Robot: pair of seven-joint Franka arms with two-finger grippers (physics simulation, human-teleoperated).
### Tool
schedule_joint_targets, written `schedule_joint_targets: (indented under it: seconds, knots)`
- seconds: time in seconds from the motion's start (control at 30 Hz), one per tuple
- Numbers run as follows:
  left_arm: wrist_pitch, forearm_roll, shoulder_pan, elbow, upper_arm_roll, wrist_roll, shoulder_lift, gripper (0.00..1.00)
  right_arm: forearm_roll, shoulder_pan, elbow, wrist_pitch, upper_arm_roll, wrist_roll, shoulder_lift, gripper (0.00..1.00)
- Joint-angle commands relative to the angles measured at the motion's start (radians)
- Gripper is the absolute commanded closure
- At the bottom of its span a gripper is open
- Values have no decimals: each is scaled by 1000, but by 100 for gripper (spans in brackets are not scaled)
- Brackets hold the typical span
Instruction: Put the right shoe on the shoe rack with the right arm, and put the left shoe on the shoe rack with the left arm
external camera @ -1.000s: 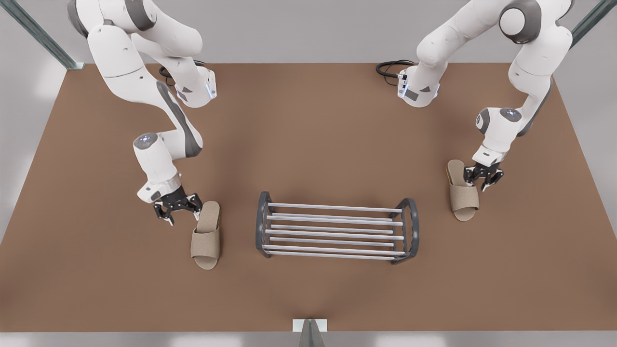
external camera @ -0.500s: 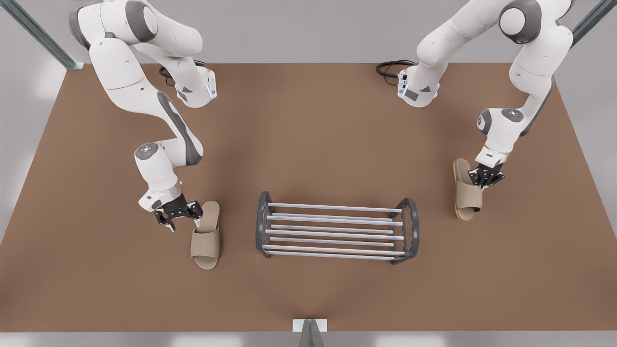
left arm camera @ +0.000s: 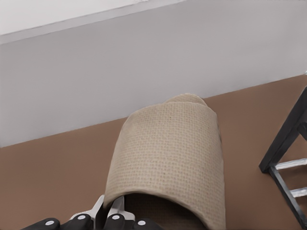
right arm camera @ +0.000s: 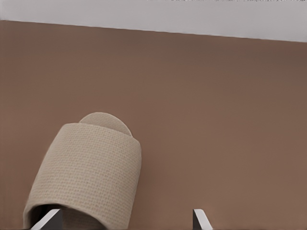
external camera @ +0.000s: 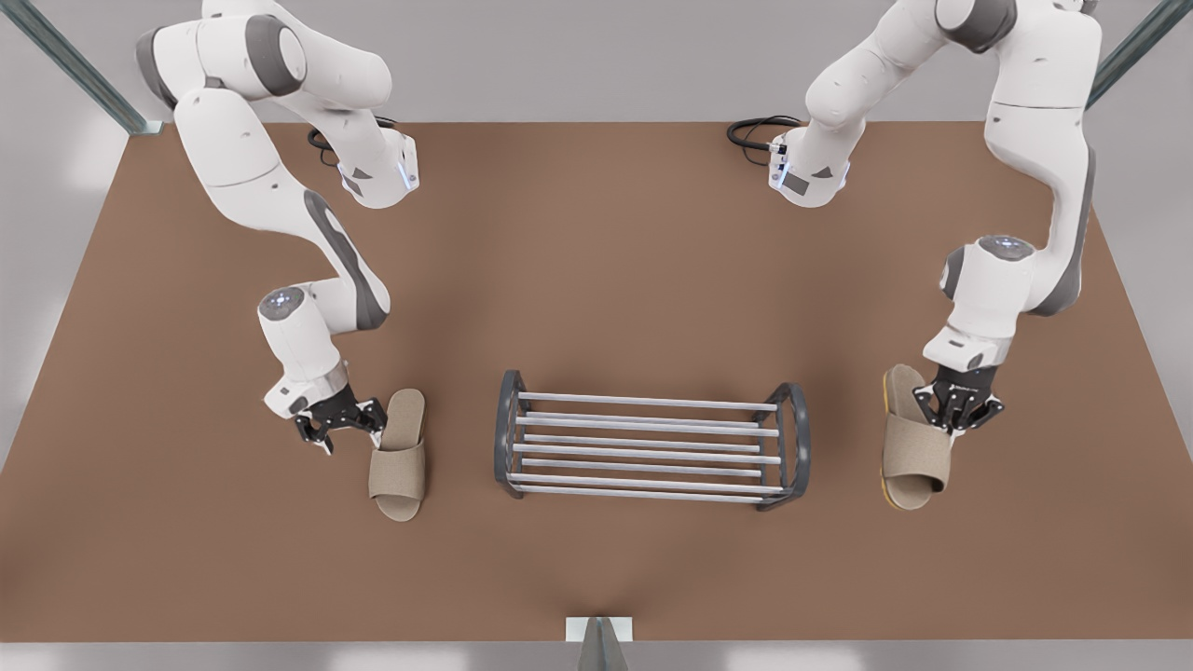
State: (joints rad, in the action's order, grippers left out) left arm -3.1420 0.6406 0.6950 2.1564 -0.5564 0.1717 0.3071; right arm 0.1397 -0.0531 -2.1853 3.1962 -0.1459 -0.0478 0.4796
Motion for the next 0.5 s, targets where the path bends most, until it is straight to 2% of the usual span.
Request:
schedule_joint_targets:
  seconds: [0.0, 0.07, 0.13, 0.2, 0.27, 0.33, 0.47]
  knots:
    - [322, -9, -3, -75, -54, 269, 6, 77, -2, 9, -7, 1, 0, -49, -10, 0]
    - [457, -61, -11, -179, -129, 275, 14, 77, -2, 29, -7, 1, 0, -76, -9, 0]
    - [540, -68, -18, -217, -204, 350, 18, 77, -2, 30, -7, 1, 0, -81, -3, 0]
    - [694, -68, -95, -320, -212, 400, 12, 77, -2, 38, -4, 1, 0, -83, 8, 0]
    - [763, -65, -175, -365, -212, 483, 10, 77, -2, 35, -1, 2, 2, -83, 17, 0]
    - [933, -62, -267, -484, -211, 543, 17, 77, -2, 35, 5, 2, 9, -83, 31, 0]
    - [965, 37, -437, -495, -204, 824, 46, 77, -2, 44, 38, 4, 20, -83, 65, 0]
